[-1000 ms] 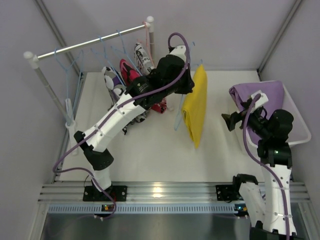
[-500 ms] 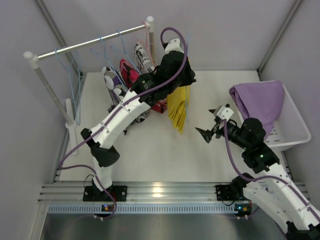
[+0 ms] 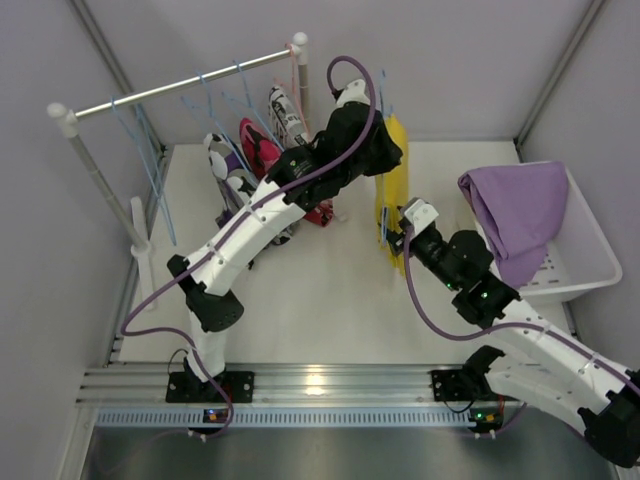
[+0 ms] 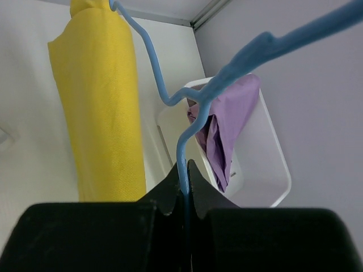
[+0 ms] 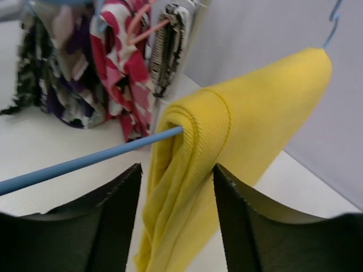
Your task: Remove the trousers from the hanger
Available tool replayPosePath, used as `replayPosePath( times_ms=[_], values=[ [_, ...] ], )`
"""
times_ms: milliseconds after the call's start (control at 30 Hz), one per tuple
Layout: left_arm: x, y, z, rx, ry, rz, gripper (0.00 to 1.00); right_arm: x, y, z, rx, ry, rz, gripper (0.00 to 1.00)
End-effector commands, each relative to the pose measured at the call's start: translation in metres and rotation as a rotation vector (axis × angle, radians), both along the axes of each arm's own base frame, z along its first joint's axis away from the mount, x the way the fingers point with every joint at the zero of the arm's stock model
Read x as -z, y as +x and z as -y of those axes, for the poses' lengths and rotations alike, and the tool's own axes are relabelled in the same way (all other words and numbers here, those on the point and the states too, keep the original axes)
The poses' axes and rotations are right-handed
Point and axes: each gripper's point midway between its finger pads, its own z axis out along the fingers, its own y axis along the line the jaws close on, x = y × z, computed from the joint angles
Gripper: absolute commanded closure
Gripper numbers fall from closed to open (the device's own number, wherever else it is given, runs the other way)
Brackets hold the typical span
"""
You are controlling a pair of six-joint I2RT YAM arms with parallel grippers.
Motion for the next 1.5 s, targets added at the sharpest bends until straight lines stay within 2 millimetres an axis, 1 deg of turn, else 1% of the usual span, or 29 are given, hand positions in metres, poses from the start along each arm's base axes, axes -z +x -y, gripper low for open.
replayPosePath(
  times_ms=[0,33,133,200,367,400,467,500,533,667,733,800,867,900,933,1033,1167,1200,1300,1333,1400,1467],
  values=[
    [-0.11,-0.007,-0.002,0.011,-0.295,0.194,1.0,-0.03,0.019,0.023,0.159,0.043,0.123,0.51],
    [-0.111,-0.009,-0.001,0.022,-0.299,0.195,1.0,-0.028,0.021,0.026,0.172,0.033,0.122,0.56],
    [-0.114,-0.011,0.0,0.033,-0.31,0.195,1.0,-0.025,0.026,0.032,0.198,0.028,0.119,0.61],
    [-0.115,-0.012,0.0,0.038,-0.317,0.19,1.0,-0.026,0.028,0.034,0.209,0.03,0.12,0.61],
    [-0.115,-0.018,0.001,0.06,-0.328,0.175,1.0,-0.035,0.034,0.039,0.248,0.064,0.132,0.63],
    [-0.114,-0.019,0.001,0.066,-0.33,0.165,1.0,-0.039,0.037,0.042,0.269,0.074,0.137,0.62],
    [-0.114,-0.021,0.002,0.076,-0.337,0.159,1.0,-0.041,0.042,0.041,0.278,0.086,0.132,0.52],
    [-0.114,-0.024,0.004,0.088,-0.342,0.151,1.0,-0.046,0.044,0.042,0.288,0.097,0.137,0.49],
    [-0.114,-0.025,0.004,0.095,-0.343,0.146,1.0,-0.046,0.048,0.041,0.293,0.1,0.132,0.45],
    [-0.117,-0.03,0.004,0.112,-0.361,0.135,1.0,-0.059,0.057,0.04,0.303,0.121,0.144,0.46],
    [-0.12,-0.033,0.004,0.123,-0.366,0.135,1.0,-0.059,0.061,0.04,0.31,0.122,0.139,0.5],
    [-0.122,-0.036,0.003,0.129,-0.375,0.129,1.0,-0.064,0.064,0.046,0.329,0.137,0.137,0.56],
    [-0.121,-0.038,0.003,0.14,-0.377,0.12,1.0,-0.067,0.065,0.047,0.329,0.147,0.139,0.71],
    [-0.12,-0.039,0.003,0.143,-0.377,0.117,1.0,-0.069,0.065,0.047,0.324,0.151,0.141,0.74],
    [-0.119,-0.039,0.003,0.141,-0.373,0.114,1.0,-0.071,0.064,0.048,0.322,0.156,0.141,0.84],
    [-0.117,-0.038,0.001,0.131,-0.365,0.115,1.0,-0.079,0.06,0.05,0.316,0.174,0.145,1.0],
    [-0.111,-0.034,-0.001,0.112,-0.338,0.121,1.0,-0.096,0.053,0.053,0.305,0.198,0.163,1.0],
    [-0.105,-0.032,-0.001,0.104,-0.323,0.114,1.0,-0.105,0.05,0.054,0.301,0.211,0.175,1.0],
    [-0.098,-0.03,-0.004,0.091,-0.303,0.11,1.0,-0.124,0.046,0.058,0.295,0.24,0.195,1.0],
    [-0.094,-0.029,-0.002,0.09,-0.294,0.104,1.0,-0.128,0.043,0.059,0.294,0.245,0.199,1.0],
    [-0.091,-0.027,-0.003,0.087,-0.282,0.105,1.0,-0.138,0.04,0.061,0.289,0.252,0.216,1.0],
    [-0.087,-0.025,-0.005,0.08,-0.269,0.106,1.0,-0.144,0.037,0.064,0.288,0.254,0.225,1.0]
  ],
)
